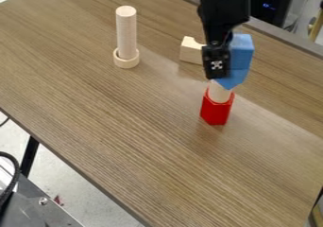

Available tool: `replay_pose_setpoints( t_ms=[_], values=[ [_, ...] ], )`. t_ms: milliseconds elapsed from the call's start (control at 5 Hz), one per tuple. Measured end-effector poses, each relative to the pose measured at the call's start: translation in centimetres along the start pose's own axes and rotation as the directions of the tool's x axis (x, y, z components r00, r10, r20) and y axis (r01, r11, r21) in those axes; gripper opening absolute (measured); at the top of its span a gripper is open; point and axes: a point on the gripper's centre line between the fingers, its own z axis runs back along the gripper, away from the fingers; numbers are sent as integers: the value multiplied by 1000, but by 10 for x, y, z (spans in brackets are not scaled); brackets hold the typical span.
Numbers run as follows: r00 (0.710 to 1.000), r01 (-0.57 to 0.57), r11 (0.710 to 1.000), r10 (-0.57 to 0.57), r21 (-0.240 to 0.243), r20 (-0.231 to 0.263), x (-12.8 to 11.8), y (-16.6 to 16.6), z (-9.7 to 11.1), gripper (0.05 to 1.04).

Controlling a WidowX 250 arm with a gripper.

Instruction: Put the blue cube on top of the tower with the other blue cube

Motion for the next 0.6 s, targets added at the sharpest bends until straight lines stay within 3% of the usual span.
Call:
replay_pose_setpoints(
  t_ms=[400, 600],
  values=[
    [1000, -12, 1000, 12, 6, 5, 1, 0, 15, 1001],
    [993, -24, 995, 36, 101, -115, -8, 20, 38, 1001]
  ],
)
